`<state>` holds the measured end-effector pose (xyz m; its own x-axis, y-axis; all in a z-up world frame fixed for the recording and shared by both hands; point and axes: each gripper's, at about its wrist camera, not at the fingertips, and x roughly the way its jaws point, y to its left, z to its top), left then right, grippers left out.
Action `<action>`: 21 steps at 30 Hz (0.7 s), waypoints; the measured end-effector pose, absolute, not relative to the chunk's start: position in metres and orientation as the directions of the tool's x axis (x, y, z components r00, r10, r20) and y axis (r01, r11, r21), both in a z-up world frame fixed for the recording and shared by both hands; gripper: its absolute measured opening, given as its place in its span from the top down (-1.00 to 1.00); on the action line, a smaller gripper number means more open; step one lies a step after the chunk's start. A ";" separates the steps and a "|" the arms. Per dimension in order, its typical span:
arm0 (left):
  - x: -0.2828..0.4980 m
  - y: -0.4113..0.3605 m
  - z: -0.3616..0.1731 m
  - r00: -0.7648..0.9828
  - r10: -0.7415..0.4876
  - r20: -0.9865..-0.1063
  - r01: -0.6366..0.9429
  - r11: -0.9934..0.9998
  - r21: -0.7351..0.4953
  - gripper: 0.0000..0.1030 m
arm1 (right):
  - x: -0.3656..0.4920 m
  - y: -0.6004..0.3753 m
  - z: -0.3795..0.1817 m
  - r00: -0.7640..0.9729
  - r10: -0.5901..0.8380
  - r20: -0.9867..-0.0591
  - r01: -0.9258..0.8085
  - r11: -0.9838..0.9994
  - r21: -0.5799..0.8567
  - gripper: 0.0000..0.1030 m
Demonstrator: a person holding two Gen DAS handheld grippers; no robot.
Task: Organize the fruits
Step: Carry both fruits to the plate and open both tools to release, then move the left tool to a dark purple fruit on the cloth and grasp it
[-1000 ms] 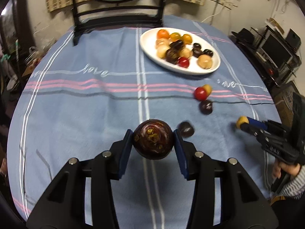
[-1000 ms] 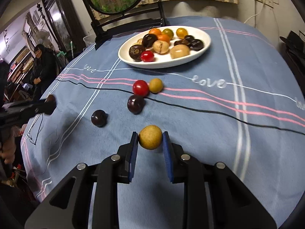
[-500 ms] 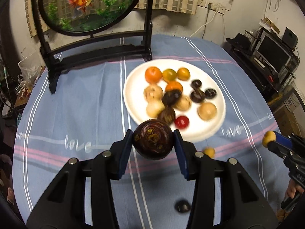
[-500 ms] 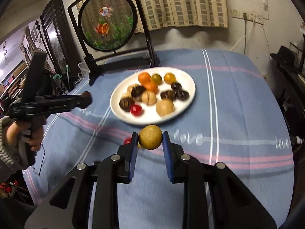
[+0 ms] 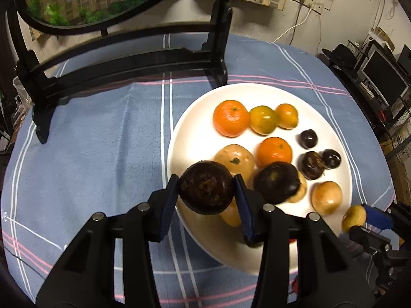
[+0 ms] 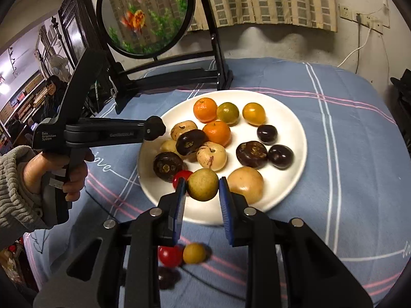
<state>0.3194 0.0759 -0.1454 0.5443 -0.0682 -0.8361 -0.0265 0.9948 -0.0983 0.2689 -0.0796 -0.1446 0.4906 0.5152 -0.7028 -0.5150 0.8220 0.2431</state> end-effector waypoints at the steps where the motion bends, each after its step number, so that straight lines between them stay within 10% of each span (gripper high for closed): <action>1: 0.322 0.077 -0.148 0.543 -0.073 -0.837 -0.031 0.994 -0.107 0.13 | 0.272 -0.076 -0.147 0.485 0.517 -0.705 -0.519 0.819 0.244 0.48; 5: 0.320 0.078 -0.143 0.570 -0.055 -0.820 -0.049 0.994 -0.101 -0.27 | 0.273 -0.073 -0.146 0.531 0.495 -0.688 -0.503 0.837 0.214 -0.28; 21: 0.182 0.071 -0.099 0.583 -0.027 -0.812 -0.070 0.994 -0.083 -0.34 | 0.157 -0.120 -0.103 0.550 0.529 -0.646 -0.476 0.834 0.278 -0.28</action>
